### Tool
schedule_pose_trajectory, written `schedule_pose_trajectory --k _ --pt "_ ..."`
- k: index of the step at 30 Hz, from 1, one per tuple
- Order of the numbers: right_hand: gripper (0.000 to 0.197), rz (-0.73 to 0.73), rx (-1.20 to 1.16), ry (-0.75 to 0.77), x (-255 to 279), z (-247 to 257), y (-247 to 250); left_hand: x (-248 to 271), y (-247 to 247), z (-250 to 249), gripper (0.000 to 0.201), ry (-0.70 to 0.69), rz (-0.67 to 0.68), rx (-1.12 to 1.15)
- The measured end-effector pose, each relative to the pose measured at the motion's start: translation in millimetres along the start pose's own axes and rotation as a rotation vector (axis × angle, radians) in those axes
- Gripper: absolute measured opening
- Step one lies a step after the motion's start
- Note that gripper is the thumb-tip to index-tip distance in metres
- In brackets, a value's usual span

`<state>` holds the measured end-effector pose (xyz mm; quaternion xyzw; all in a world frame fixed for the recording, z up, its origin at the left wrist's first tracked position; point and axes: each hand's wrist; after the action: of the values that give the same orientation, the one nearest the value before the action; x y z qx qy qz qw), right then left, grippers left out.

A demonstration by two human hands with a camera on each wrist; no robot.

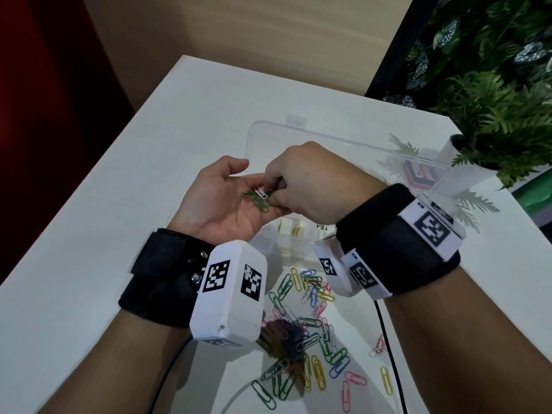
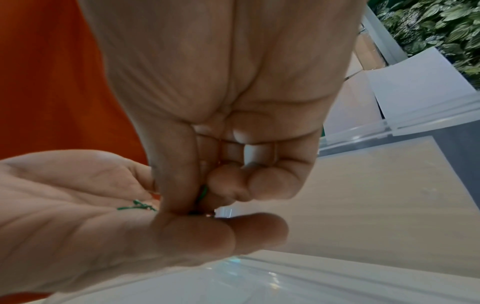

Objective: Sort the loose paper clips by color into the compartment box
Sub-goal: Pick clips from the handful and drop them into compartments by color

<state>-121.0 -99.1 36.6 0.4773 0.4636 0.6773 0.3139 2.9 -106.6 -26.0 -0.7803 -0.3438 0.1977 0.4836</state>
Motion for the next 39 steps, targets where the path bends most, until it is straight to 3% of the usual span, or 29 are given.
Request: schedule_pose_trajectory --k 8,16,24,29,34,39 --pt "0.003 -0.066 0.125 0.058 -7 -1 -10 1 3 -4 0.044 -0.056 -0.031 0.1" --pt "0.016 -0.063 0.094 0.027 -5 -2 -5 4 -1 -6 0.056 -0.006 -0.014 -0.002" --pt "0.016 -0.113 0.135 0.064 -3 -2 -11 4 -2 -6 0.044 0.029 -0.048 0.014" --pt "0.023 -0.063 0.176 0.058 0 -1 -5 5 -2 -4 0.056 0.028 -0.02 0.033" --pt "0.009 -0.014 0.169 0.047 0 -1 -8 3 -3 -3 0.047 0.062 -0.025 -0.005" --pt "0.012 -0.14 0.161 0.134 4 -9 -11 5 -2 -4 0.044 -0.017 -0.019 0.077"
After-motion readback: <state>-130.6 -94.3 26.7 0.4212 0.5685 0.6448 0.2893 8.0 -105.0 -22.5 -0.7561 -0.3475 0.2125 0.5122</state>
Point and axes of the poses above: each hand's wrist, its own x-axis away from the middle knuckle, its own y-axis out of the back of the hand, z = x × y, and after that the axes turned 13 degrees about z, right-handed
